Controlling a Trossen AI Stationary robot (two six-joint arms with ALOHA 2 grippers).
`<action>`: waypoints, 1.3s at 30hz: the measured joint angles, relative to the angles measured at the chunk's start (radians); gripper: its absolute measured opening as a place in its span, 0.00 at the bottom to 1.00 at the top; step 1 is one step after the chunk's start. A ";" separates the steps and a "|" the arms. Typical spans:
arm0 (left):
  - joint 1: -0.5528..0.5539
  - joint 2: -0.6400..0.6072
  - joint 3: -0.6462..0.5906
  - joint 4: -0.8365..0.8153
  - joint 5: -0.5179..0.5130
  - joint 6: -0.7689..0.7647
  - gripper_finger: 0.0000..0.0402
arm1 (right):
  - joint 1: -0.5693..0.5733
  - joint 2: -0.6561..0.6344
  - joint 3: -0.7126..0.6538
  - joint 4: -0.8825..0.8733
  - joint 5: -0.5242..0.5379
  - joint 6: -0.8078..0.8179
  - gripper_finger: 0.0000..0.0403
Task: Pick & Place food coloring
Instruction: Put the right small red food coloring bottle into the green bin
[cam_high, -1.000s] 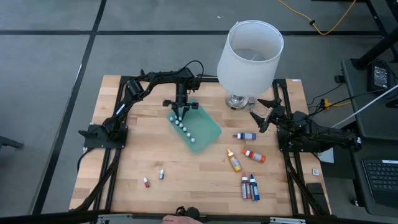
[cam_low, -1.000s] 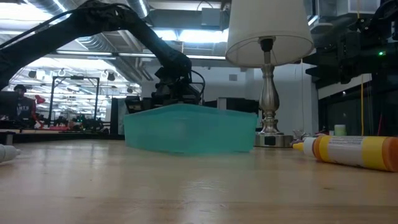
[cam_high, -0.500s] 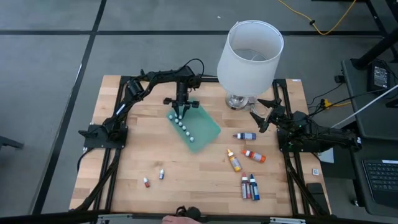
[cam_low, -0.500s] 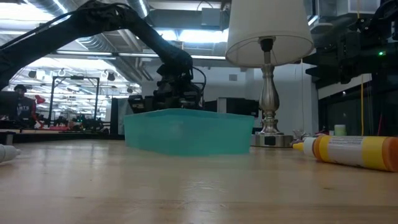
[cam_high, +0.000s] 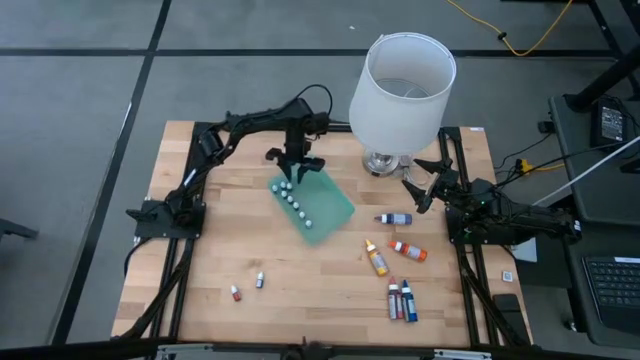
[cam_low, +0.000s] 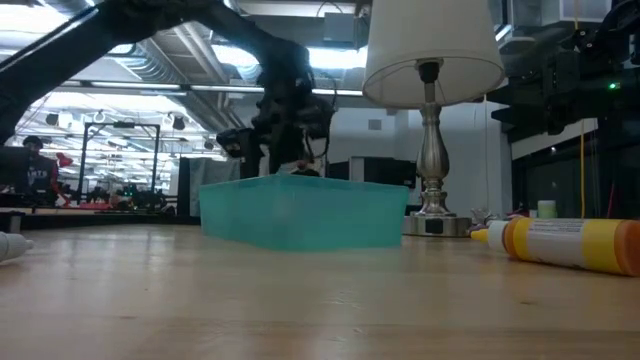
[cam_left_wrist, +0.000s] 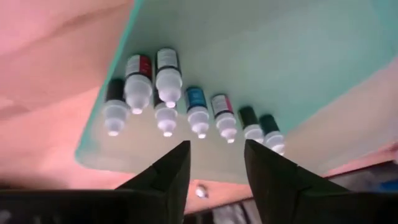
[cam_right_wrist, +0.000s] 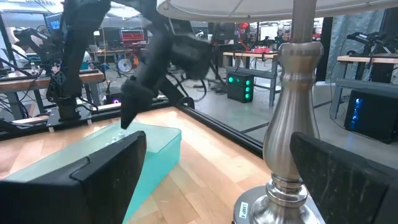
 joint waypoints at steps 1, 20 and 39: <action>-0.010 -0.018 0.000 0.001 -0.017 0.013 0.39 | 0.000 0.000 0.000 0.000 0.000 0.000 0.98; -0.468 -0.303 -0.001 0.000 -0.427 0.192 0.76 | 0.000 0.000 0.000 0.000 0.000 0.000 0.98; -0.775 -0.496 -0.419 0.188 -0.355 -0.246 0.76 | 0.000 0.000 0.000 0.000 0.000 0.000 0.98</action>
